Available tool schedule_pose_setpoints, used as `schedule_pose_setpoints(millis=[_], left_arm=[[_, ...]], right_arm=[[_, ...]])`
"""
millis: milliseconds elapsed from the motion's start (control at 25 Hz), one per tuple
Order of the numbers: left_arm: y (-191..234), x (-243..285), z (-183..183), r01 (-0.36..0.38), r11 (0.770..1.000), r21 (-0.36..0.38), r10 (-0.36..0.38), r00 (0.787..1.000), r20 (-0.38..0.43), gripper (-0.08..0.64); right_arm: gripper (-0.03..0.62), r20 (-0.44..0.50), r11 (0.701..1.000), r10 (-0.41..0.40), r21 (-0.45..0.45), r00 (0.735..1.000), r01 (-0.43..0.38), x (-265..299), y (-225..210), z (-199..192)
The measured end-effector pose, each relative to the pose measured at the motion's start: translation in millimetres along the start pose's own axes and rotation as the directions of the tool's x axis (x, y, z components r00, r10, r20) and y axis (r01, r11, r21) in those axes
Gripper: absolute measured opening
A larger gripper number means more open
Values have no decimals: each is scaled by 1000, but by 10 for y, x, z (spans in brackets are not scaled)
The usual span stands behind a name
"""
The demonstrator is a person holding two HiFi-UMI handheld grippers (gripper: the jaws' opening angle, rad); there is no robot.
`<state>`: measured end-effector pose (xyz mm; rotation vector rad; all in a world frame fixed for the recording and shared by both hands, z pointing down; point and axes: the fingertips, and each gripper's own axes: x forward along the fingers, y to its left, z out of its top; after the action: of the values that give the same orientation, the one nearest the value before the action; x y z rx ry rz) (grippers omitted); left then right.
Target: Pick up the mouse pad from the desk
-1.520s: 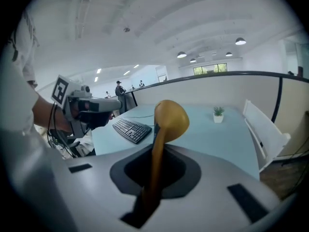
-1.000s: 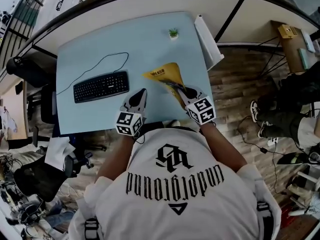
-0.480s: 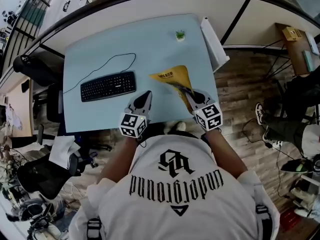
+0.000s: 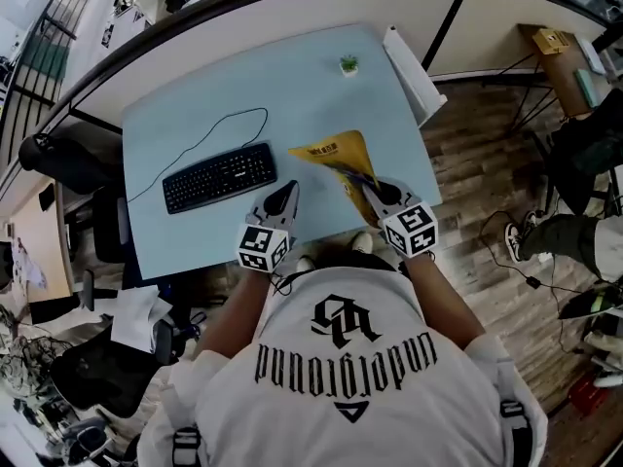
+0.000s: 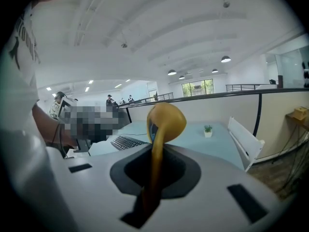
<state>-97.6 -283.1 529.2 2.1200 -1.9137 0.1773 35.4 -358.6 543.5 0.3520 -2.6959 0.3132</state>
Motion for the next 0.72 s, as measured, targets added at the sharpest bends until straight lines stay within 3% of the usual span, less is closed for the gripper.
schedule_pose_setpoints(millis=[720], left_arm=[[368,-1186,-138,163,986,28,-164,986,24,8]], right_arm=[[25,55,988,-145,69,988,141,-8,1250,-52]])
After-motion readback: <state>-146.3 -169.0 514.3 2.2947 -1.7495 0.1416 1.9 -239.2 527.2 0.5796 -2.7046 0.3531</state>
